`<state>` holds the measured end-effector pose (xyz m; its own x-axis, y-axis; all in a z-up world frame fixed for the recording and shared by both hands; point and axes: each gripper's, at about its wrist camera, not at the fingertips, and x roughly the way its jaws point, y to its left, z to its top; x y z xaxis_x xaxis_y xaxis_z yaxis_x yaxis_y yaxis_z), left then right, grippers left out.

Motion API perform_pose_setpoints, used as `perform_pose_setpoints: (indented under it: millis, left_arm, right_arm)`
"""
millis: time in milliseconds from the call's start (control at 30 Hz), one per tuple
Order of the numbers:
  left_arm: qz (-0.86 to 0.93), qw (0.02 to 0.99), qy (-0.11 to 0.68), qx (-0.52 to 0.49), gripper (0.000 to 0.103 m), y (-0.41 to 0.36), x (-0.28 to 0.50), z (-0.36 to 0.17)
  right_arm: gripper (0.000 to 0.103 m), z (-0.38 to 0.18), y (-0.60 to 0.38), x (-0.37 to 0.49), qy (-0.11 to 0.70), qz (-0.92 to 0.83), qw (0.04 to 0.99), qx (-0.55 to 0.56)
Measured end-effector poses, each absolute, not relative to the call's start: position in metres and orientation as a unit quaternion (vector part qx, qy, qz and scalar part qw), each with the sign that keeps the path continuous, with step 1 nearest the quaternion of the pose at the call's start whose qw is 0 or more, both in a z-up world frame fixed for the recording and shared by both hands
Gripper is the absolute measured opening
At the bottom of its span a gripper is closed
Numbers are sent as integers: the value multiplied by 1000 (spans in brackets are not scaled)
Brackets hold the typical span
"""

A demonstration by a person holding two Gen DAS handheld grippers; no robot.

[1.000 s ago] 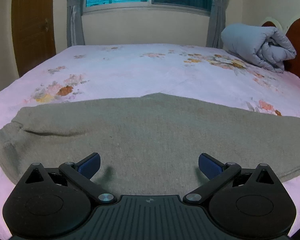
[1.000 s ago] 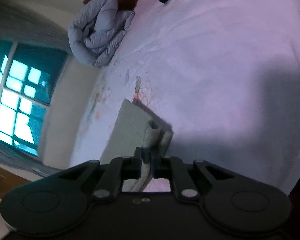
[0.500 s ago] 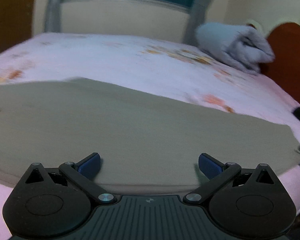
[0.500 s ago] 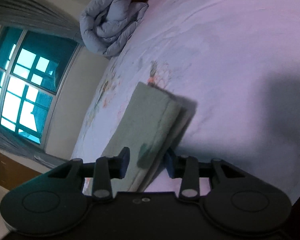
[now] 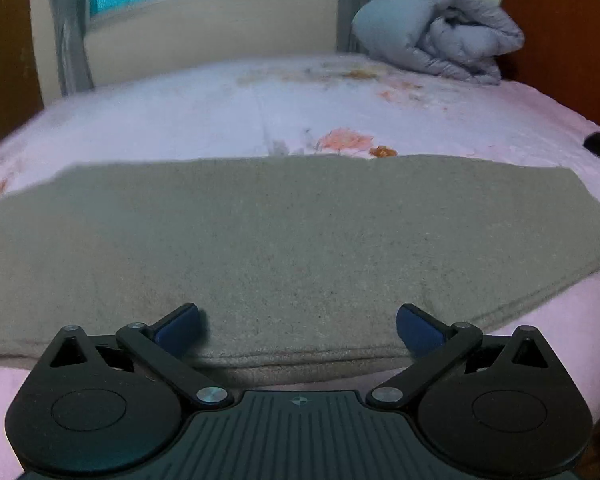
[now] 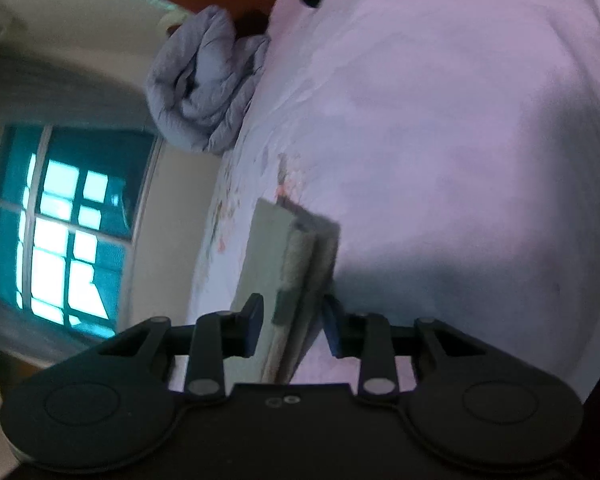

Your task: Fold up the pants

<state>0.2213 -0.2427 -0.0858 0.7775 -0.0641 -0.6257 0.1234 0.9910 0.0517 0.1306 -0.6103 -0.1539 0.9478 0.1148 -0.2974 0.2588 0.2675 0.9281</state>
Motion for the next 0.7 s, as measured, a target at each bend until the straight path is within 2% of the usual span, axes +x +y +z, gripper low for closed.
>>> perform_pose_setpoints:
  millis: [233,367,400,467,700]
  left_arm:
    - [-44,943,327,42,103,-244,220,-89]
    - [-43,945,324,28,103,-240,219,-85]
    - [-43,946,320,34,103,-242,217,-88]
    - [-44,946,320,45,103,-243,217,-92]
    - [-70,939,335,31,103,-233,227,-84]
  right_arm:
    - [17,-155,-609,137,162,-59,783,598]
    - [19,-150,-609,140,160,-69,784,596]
    - [18,-148,-607,142,167,-72,788,588]
    - [8,-147,-603,143,178,-81,793,577]
    - [5,-107,-585,154,194,-94,837,503]
